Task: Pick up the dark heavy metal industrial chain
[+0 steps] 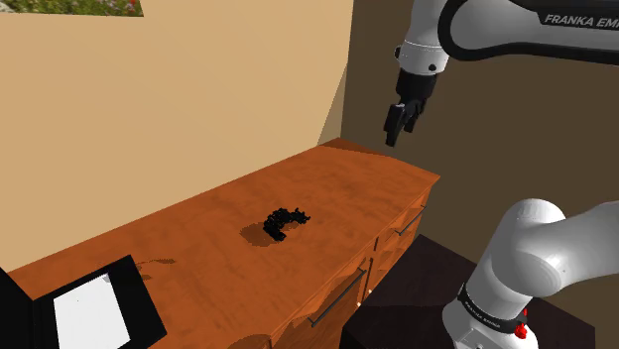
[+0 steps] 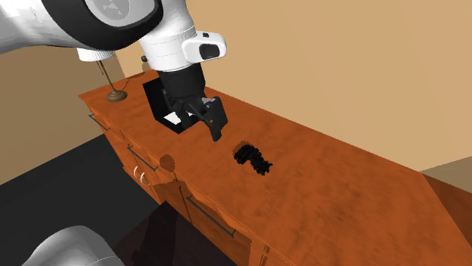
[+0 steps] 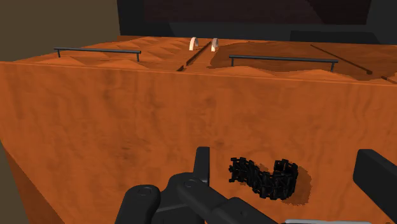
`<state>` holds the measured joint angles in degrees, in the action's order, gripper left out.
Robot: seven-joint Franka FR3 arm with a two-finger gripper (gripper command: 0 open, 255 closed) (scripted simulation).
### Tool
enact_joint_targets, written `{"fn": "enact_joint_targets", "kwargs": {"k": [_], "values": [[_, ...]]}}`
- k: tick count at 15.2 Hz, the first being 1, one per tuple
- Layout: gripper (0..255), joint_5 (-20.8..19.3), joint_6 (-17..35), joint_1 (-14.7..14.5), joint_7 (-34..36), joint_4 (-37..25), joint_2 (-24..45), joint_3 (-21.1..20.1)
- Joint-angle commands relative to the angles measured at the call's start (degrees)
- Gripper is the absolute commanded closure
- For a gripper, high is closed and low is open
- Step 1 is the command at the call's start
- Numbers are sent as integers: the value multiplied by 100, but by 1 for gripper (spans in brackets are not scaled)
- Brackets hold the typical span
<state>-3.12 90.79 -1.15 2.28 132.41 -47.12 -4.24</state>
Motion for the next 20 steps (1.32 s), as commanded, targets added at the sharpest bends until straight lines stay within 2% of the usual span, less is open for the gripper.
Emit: {"fn": "enact_joint_targets", "kwargs": {"k": [1, 10, 20], "values": [[0, 0, 0, 0, 0, 0, 0, 0], [0, -291, 1670, -205, -1452, 652, 1051, 764], [0, -219, 3375, -495, -3131, 519, 2979, 1468]]}}
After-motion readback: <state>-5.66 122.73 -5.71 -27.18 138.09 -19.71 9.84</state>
